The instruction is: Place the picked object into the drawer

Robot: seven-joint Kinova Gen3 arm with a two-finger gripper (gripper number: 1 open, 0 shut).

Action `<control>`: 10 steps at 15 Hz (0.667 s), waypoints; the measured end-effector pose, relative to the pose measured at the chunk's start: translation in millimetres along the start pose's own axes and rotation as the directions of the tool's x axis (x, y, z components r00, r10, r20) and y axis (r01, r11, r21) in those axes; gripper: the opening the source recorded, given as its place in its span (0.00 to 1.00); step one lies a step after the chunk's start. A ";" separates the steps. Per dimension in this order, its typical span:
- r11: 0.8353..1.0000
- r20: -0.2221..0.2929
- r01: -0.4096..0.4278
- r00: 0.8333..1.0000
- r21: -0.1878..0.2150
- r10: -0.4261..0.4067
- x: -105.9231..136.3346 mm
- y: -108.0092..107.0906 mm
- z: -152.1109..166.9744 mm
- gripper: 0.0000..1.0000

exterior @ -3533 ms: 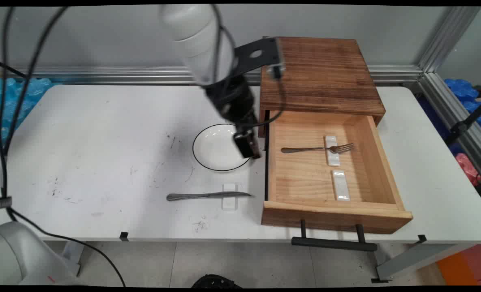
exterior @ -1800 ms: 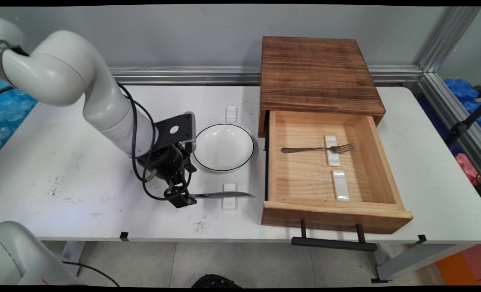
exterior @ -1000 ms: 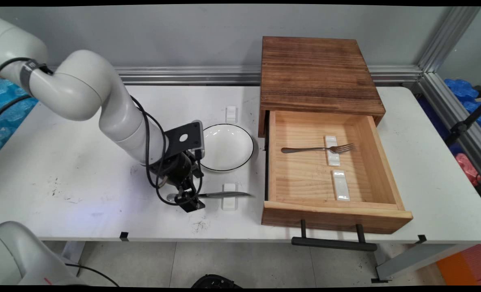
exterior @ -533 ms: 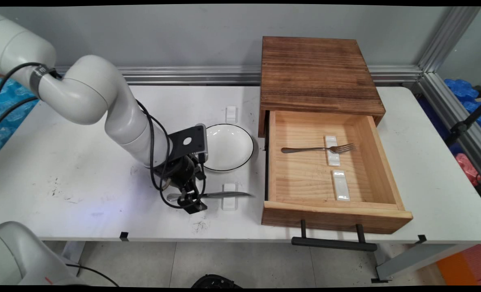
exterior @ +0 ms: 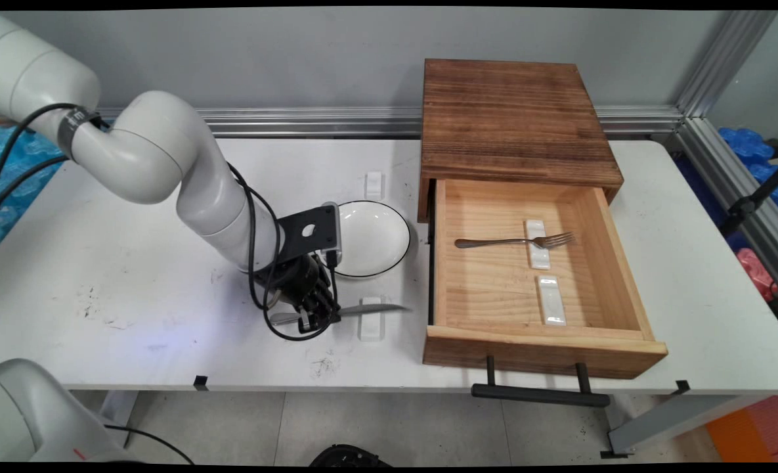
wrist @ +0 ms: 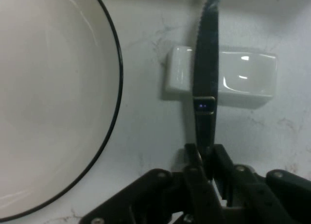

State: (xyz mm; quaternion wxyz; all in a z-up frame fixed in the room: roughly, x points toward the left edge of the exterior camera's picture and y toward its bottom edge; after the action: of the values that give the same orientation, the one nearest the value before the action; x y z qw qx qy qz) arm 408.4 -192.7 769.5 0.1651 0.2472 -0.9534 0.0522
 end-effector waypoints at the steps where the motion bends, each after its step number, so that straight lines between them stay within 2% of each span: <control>1: 1.000 0.002 -0.001 1.000 0.000 0.001 0.2 0.6 -0.3 0.00; 10: 1.000 0.012 -0.003 1.000 -0.007 0.003 3.3 8.0 -12.5 0.00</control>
State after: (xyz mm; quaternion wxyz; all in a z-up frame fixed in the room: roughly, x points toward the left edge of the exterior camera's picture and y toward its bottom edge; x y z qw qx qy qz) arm 405.4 -184.9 782.3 0.1601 0.2454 -0.9549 0.0474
